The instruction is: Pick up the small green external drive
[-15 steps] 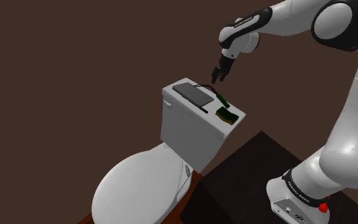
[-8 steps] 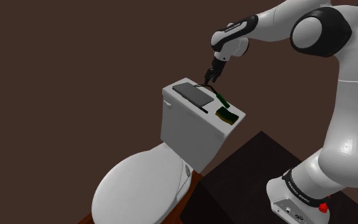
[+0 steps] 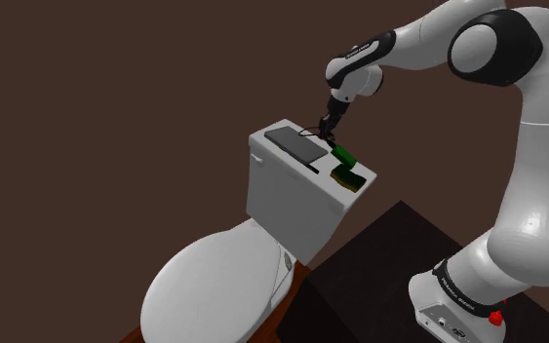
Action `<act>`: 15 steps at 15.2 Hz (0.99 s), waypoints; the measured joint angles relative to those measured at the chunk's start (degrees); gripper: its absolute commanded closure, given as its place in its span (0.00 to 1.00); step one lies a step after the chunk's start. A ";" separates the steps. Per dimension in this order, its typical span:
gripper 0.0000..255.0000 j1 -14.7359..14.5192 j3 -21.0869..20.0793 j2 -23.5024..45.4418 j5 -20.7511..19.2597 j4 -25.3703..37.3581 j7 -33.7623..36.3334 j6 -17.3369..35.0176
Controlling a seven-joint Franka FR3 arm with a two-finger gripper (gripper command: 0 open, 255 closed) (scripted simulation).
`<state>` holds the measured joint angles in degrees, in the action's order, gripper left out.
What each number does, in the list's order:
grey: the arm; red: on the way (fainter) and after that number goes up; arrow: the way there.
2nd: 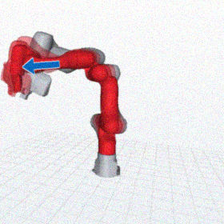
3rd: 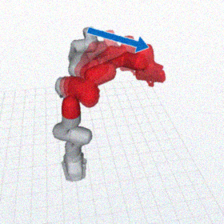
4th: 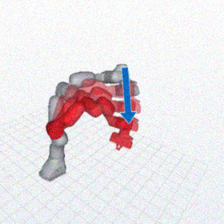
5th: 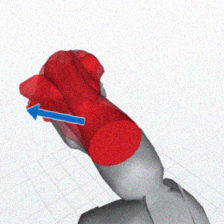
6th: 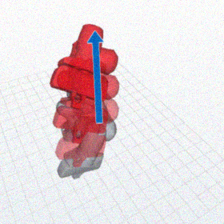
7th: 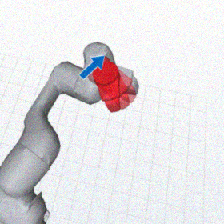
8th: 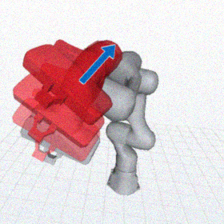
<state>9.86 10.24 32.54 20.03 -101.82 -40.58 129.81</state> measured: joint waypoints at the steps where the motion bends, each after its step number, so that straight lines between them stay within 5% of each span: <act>1: 1.00 0.10 -0.01 -0.33 0.00 -0.49 -0.23 0.02; 15: 1.00 -0.15 0.66 0.90 -1.29 4.51 3.06 -6.51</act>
<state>9.71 10.90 33.44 18.74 -97.31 -37.52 123.30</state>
